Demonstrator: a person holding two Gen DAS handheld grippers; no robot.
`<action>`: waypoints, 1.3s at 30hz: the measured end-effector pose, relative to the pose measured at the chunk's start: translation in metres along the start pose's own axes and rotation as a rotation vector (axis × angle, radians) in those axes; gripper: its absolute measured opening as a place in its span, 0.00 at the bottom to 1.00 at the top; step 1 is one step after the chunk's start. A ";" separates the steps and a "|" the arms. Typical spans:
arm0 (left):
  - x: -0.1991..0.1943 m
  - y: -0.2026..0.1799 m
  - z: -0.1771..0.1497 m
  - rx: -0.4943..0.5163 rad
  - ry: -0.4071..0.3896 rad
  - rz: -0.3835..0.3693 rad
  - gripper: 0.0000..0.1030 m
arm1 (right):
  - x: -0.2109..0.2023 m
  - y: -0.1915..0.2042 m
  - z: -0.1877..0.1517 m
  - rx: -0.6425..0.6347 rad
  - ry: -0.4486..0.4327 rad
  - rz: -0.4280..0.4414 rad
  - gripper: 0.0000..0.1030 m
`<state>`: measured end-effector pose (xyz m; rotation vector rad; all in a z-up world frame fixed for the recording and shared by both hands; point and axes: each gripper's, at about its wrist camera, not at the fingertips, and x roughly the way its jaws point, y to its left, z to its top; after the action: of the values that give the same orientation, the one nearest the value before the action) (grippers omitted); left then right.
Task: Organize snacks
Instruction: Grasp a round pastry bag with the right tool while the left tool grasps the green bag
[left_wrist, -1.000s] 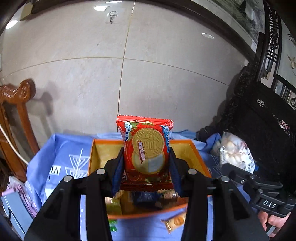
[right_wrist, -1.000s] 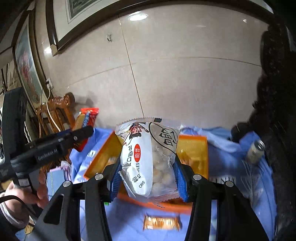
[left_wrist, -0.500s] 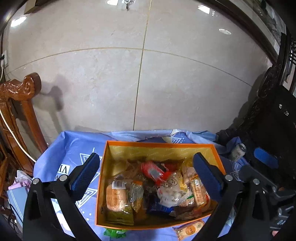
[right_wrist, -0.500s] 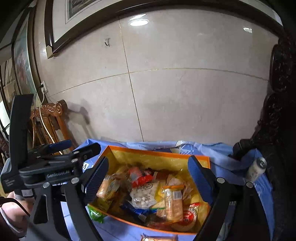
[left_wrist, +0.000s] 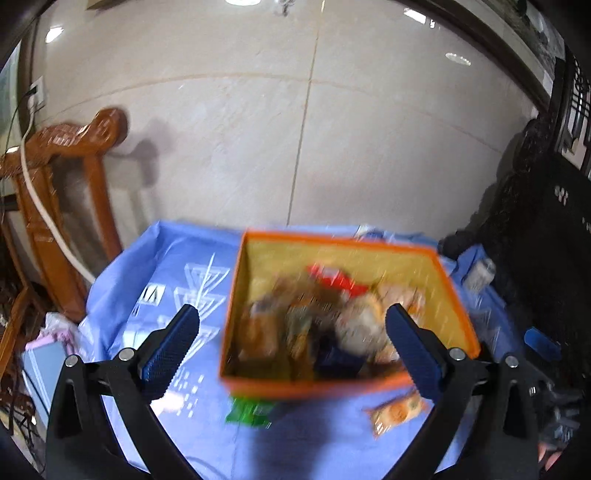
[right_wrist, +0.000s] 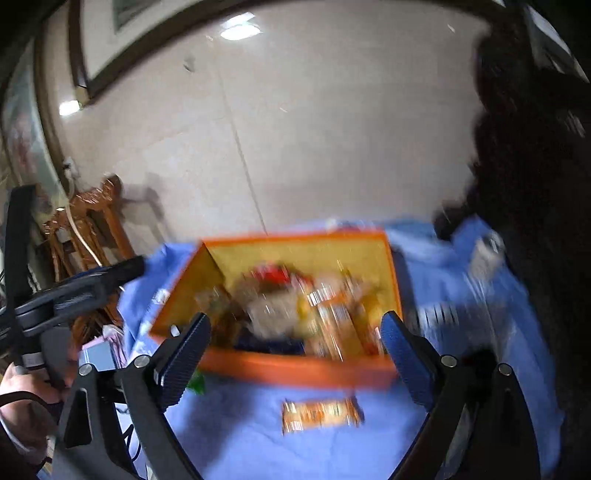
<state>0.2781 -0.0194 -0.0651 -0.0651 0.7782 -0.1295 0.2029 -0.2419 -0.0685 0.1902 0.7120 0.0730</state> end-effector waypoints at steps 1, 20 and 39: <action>-0.001 0.006 -0.013 -0.006 0.019 0.002 0.96 | 0.003 -0.004 -0.011 0.027 0.028 -0.022 0.91; -0.008 0.072 -0.109 -0.108 0.191 -0.017 0.96 | 0.101 -0.020 -0.106 0.385 0.318 -0.209 0.94; 0.031 0.087 -0.119 -0.086 0.242 -0.002 0.96 | 0.142 -0.012 -0.123 0.339 0.350 -0.406 0.35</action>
<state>0.2241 0.0607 -0.1804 -0.1339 1.0249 -0.1071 0.2294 -0.2165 -0.2529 0.3579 1.0985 -0.4138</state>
